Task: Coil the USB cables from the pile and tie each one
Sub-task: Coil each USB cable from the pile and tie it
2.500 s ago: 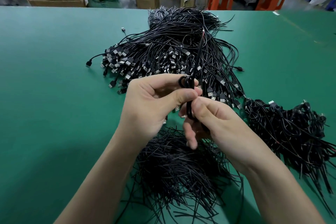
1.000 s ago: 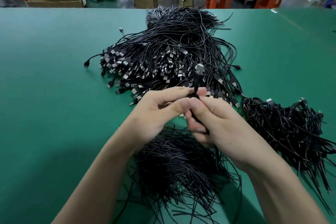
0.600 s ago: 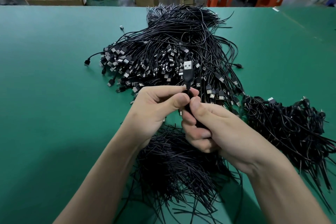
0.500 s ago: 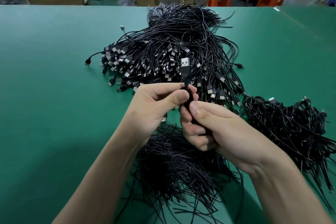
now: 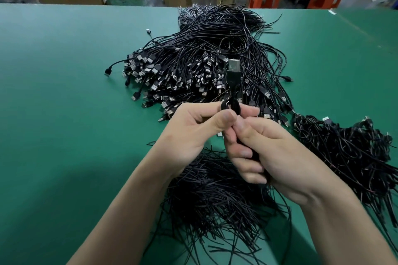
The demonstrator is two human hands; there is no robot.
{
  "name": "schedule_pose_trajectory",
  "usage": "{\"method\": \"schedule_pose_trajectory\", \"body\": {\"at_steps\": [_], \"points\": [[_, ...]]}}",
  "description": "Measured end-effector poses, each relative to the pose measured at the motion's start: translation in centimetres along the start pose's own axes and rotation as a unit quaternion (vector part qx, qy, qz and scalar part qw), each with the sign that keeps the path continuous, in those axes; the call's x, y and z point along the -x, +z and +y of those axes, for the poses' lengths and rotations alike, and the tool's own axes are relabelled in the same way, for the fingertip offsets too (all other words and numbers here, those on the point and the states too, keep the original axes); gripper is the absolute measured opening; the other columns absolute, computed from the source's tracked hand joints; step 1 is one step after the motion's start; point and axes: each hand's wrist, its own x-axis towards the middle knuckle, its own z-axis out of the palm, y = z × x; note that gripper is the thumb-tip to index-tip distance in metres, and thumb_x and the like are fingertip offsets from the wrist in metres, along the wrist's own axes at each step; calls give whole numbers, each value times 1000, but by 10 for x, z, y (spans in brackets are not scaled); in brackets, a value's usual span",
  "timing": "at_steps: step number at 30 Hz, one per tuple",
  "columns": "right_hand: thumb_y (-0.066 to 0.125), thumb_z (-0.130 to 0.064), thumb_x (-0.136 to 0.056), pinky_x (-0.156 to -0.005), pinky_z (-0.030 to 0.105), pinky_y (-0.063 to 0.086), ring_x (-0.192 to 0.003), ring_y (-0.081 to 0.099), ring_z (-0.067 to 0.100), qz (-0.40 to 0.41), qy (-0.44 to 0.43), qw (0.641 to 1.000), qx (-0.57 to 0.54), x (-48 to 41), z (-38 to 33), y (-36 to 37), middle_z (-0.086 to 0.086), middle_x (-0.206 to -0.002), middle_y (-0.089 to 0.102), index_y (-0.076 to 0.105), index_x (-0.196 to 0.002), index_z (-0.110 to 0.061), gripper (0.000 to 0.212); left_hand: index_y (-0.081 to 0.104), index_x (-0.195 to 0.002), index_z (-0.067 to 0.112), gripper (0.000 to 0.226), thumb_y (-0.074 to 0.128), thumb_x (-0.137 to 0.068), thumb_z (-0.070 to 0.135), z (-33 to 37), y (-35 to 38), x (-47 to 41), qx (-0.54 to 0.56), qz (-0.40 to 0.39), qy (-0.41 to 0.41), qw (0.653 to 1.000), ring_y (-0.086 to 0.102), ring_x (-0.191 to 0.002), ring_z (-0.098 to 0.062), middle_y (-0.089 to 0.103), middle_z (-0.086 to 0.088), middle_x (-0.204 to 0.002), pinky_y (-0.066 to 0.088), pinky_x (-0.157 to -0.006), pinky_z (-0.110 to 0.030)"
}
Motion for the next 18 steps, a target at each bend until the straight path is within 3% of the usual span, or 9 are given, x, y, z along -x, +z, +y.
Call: {"method": "schedule_pose_trajectory", "body": {"at_steps": [4,7,9,10,12,13,16,18], "points": [[43,-45,-102,-40,20,26,-44,28,9,8,14,999,47,-2,1,-2,-5,-61,34,55,-80,-19,37,79,-72,23,30,66,-98,32,-3,1,-2,-26,48,4,998,74,-93,-18,77,-21,-98,56,-88,-28],[43,-43,-105,-45,20,25,-51,27,10,16,33,999,26,0,1,-3,-6,-65,35,56,-83,-21,34,76,-64,23,34,68,-95,36,-7,3,-4,-27,75,-7,997,73,-94,-20,79,-11,-96,56,-89,-30],[43,-37,-106,-46,20,25,-54,28,10,16,30,999,12,1,1,-4,-6,-67,37,59,-88,-20,29,76,-72,6,39,65,-94,35,-10,2,-4,-31,89,-13,995,73,-93,-16,79,-1,-87,55,-89,-32],[42,-34,-107,-47,20,25,-54,29,9,22,25,999,27,0,1,-4,-6,-67,38,59,-88,-20,29,71,-81,-11,46,63,-95,33,-11,2,-4,-34,92,-13,995,73,-87,-12,77,7,-80,54,-86,-31],[38,-30,-109,-46,21,23,-53,30,9,39,6,996,83,-2,3,-3,-6,-65,38,55,-86,-17,31,65,-94,-23,51,63,-97,27,-13,3,-3,-38,100,-15,994,72,-72,-10,72,11,-70,55,-79,-28],[36,-27,-110,-46,20,23,-52,30,9,47,-8,993,107,-4,3,-2,-5,-64,37,52,-85,-15,32,67,-98,-20,47,64,-98,26,-15,3,-3,-33,105,-16,994,73,-69,-13,72,7,-69,57,-77,-28],[36,-24,-111,-48,18,28,-52,30,6,101,-47,975,191,-6,6,-5,-9,-63,38,49,-81,-16,33,82,-103,12,24,65,-97,30,-13,1,-4,-51,104,-15,993,74,-85,-19,75,-16,-84,61,-84,-36],[38,-30,-110,-55,25,30,-56,35,6,156,-62,947,275,-6,7,-11,-12,-62,43,49,-79,-21,34,81,-102,23,17,65,-100,28,-11,-6,-4,-173,71,-18,982,72,-94,-12,78,-3,-96,58,-91,-35]]}}
